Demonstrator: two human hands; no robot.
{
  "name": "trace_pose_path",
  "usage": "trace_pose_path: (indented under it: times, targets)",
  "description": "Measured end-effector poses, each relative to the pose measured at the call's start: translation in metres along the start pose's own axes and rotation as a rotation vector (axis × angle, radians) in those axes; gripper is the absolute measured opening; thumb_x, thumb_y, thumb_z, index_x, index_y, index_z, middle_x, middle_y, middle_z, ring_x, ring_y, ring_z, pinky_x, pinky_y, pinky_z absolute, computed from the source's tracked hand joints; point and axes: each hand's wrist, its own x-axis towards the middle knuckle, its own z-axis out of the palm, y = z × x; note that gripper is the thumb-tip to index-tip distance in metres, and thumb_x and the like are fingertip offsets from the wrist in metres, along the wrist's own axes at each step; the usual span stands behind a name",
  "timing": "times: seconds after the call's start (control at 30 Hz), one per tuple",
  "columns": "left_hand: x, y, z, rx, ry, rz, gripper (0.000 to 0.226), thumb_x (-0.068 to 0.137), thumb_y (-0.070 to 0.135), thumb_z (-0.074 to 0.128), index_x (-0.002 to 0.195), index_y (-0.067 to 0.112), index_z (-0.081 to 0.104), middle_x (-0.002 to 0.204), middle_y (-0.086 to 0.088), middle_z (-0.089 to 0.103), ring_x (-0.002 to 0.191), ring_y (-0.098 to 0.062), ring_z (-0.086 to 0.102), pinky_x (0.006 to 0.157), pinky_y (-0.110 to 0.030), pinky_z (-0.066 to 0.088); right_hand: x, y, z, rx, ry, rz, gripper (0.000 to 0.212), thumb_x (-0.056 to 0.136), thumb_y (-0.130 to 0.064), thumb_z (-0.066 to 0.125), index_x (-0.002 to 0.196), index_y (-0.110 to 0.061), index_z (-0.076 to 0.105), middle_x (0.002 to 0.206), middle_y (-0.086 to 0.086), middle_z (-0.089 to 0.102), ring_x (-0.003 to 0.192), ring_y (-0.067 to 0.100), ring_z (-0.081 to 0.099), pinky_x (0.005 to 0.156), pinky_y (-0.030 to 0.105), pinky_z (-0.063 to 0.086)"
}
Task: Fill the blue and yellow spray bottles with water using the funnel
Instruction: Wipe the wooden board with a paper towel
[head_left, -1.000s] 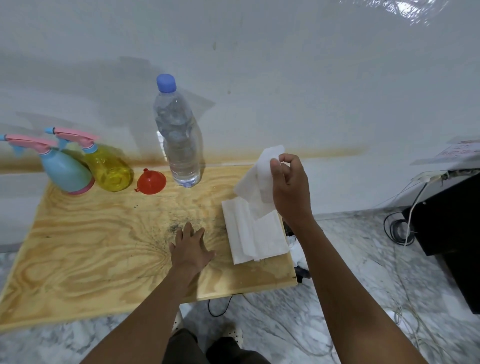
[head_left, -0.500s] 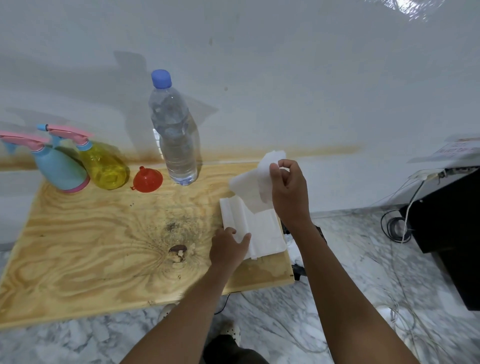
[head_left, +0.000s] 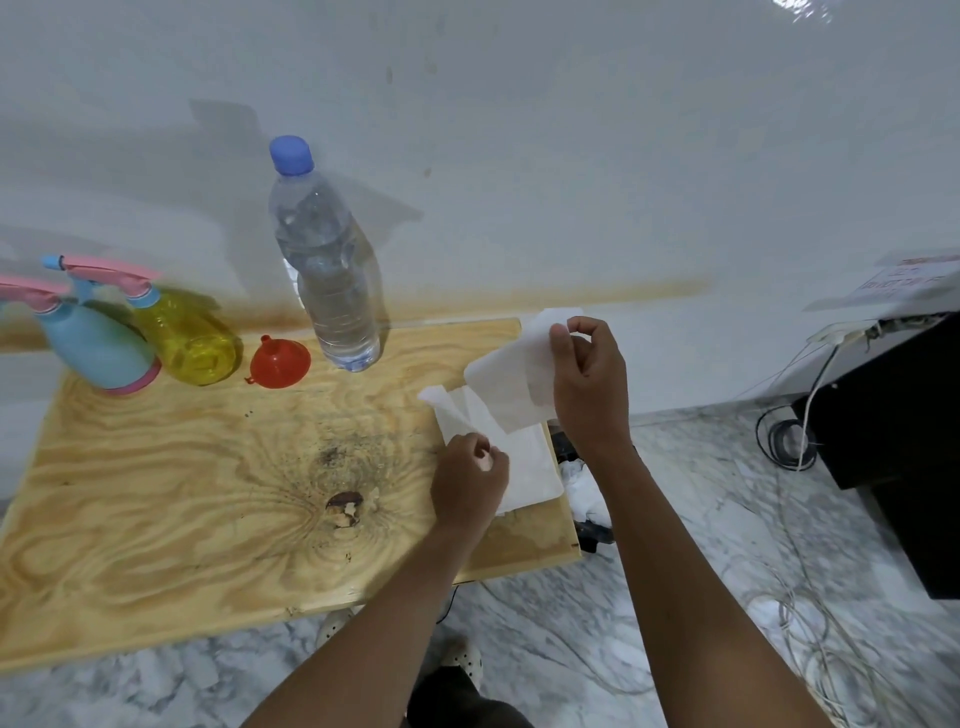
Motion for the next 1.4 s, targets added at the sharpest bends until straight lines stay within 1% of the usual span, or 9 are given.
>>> trace_pose_path:
  times: [0.17, 0.3, 0.5, 0.73, 0.87, 1.0, 1.13, 1.3, 1.4]
  targets:
    - [-0.008, 0.021, 0.012, 0.023, -0.135, 0.155, 0.019, 0.092, 0.027, 0.059, 0.104, 0.014, 0.065, 0.101, 0.004, 0.064, 0.091, -0.015, 0.061, 0.074, -0.029, 0.052, 0.004, -0.002, -0.008, 0.000, 0.018, -0.024, 0.006, 0.102, -0.030, 0.051, 0.099, -0.025, 0.052, 0.073, -0.009, 0.060, 0.063, -0.005, 0.053, 0.057, 0.009, 0.039]
    - [0.000, 0.008, 0.019, 0.299, -0.328, 0.163, 0.028, 0.093, 0.033, 0.058, 0.115, 0.018, 0.063, 0.121, 0.003, 0.059, 0.112, -0.018, 0.055, 0.089, -0.033, 0.051, 0.002, 0.000, -0.010, -0.009, -0.016, -0.012, 0.006, 0.102, -0.031, 0.051, 0.097, -0.027, 0.052, 0.071, -0.008, 0.060, 0.061, -0.004, 0.053, 0.059, 0.016, 0.042]
    - [-0.001, -0.002, 0.013, 0.414, -0.344, 0.268, 0.036, 0.092, 0.038, 0.057, 0.123, 0.019, 0.060, 0.125, 0.002, 0.054, 0.115, -0.018, 0.053, 0.091, -0.031, 0.049, -0.002, 0.005, -0.003, 0.003, -0.038, 0.004, 0.008, 0.101, -0.031, 0.053, 0.093, -0.034, 0.052, 0.076, 0.002, 0.063, 0.059, 0.001, 0.051, 0.060, 0.022, 0.044]
    - [0.009, -0.022, -0.046, 0.015, -0.339, -0.022, 0.028, 0.096, 0.026, 0.059, 0.117, 0.009, 0.065, 0.116, -0.003, 0.061, 0.102, -0.017, 0.058, 0.084, -0.029, 0.048, -0.016, 0.003, 0.022, 0.023, -0.173, 0.016, 0.002, 0.101, -0.031, 0.055, 0.100, -0.031, 0.057, 0.086, -0.006, 0.068, 0.068, -0.001, 0.059, 0.061, 0.015, 0.046]
    - [0.013, -0.028, -0.109, -0.747, -0.361, -0.555, 0.044, 0.098, 0.046, 0.053, 0.116, 0.009, 0.068, 0.102, -0.005, 0.072, 0.089, -0.019, 0.066, 0.078, -0.033, 0.051, -0.033, 0.001, 0.049, 0.006, -0.357, 0.021, 0.013, 0.100, -0.025, 0.055, 0.112, -0.029, 0.059, 0.096, -0.010, 0.069, 0.083, 0.000, 0.064, 0.067, 0.013, 0.048]
    - [0.017, -0.023, -0.155, -1.032, -0.433, -0.496, 0.050, 0.100, 0.046, 0.050, 0.120, 0.003, 0.066, 0.100, -0.012, 0.072, 0.086, -0.022, 0.070, 0.076, -0.036, 0.053, -0.054, -0.004, 0.083, -0.095, -0.524, -0.015, 0.025, 0.098, -0.022, 0.058, 0.122, -0.024, 0.064, 0.108, -0.012, 0.067, 0.100, 0.005, 0.063, 0.083, 0.017, 0.047]
    - [0.024, -0.030, -0.188, -0.898, -0.262, -0.435, 0.028, 0.100, 0.025, 0.057, 0.110, 0.003, 0.071, 0.097, -0.016, 0.074, 0.080, -0.023, 0.071, 0.070, -0.033, 0.058, -0.069, -0.008, 0.116, -0.168, -0.512, -0.127, 0.011, 0.091, -0.029, 0.068, 0.101, -0.032, 0.065, 0.100, -0.014, 0.067, 0.095, 0.006, 0.064, 0.079, 0.025, 0.051]
    - [0.028, -0.061, -0.233, -0.871, -0.238, -0.402, 0.022, 0.100, 0.021, 0.057, 0.101, 0.008, 0.074, 0.087, -0.008, 0.073, 0.073, -0.014, 0.068, 0.063, -0.023, 0.054, -0.078, -0.015, 0.155, -0.123, -0.755, -0.171, 0.059, 0.080, -0.038, 0.079, 0.130, -0.034, 0.047, 0.132, -0.016, 0.052, 0.119, 0.002, 0.051, 0.096, 0.022, 0.045]
    - [0.029, -0.074, -0.261, -0.929, -0.224, -0.420, 0.021, 0.100, 0.017, 0.057, 0.096, 0.004, 0.072, 0.076, -0.005, 0.073, 0.062, -0.010, 0.067, 0.054, -0.019, 0.052, -0.090, -0.024, 0.188, -0.191, -0.824, -0.230, 0.042, 0.084, -0.040, 0.076, 0.120, -0.033, 0.056, 0.117, -0.020, 0.059, 0.104, -0.007, 0.054, 0.089, 0.020, 0.046]
